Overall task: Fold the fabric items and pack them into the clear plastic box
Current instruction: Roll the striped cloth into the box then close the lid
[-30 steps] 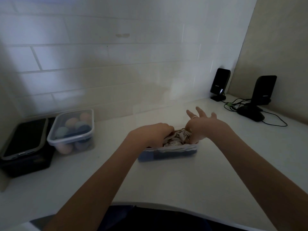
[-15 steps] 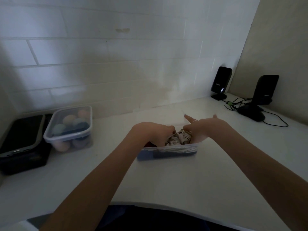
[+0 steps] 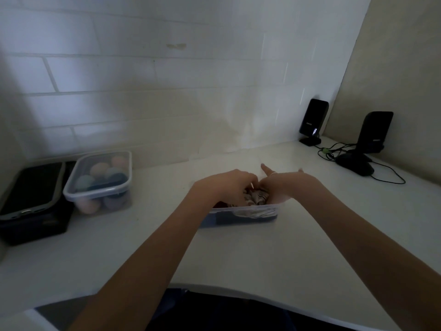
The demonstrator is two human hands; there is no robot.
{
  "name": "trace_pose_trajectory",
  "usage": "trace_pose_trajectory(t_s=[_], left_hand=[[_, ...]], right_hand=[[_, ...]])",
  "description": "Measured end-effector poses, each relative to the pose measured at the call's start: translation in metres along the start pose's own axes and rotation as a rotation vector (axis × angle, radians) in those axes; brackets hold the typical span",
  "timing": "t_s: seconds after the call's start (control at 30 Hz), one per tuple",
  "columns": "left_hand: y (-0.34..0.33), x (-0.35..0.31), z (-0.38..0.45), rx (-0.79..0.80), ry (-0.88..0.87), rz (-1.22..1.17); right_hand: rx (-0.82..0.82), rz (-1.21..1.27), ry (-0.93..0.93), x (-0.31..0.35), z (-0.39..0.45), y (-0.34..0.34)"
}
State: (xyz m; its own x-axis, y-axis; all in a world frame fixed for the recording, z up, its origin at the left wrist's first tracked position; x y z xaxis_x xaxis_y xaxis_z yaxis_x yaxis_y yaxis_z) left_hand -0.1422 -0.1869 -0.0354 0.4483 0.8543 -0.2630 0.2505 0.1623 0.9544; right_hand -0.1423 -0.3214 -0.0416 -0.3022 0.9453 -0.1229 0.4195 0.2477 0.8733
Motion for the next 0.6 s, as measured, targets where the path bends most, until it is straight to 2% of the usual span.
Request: trace_pose_trajectory(t_s=[0.1, 0.27, 0.47, 0.6], left_hand=[[-0.007, 0.004, 0.004, 0.010, 0.052, -0.005], [-0.009, 0.002, 0.007, 0.025, 0.082, 0.072], [-0.007, -0.001, 0.009, 0.080, 0.105, 0.111], [-0.010, 0.004, 0.009, 0.071, 0.102, 0.084]], right_hand=[[-0.034, 0.024, 0.002, 0.005, -0.016, 0.010], [-0.179, 0.019, 0.049, 0.003, -0.040, 0.031], [-0.002, -0.196, -0.057, 0.012, -0.030, 0.024], [0.062, -0.211, -0.150, 0.012, -0.017, 0.021]])
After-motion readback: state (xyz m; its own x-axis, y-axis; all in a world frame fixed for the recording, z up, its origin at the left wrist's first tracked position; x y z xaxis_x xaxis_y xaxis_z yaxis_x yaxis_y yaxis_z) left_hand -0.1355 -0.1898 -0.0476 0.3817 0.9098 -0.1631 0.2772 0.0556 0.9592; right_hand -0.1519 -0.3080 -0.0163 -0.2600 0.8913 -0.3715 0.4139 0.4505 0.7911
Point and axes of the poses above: each hand's wrist, its own z-axis towards the middle knuckle, its own y-axis out of the back of the hand, x = y × z, the point moved 2 cm from there along z, towards the middle knuckle, and after that the axes turned 13 degrees about y, right-handed, at the moved point
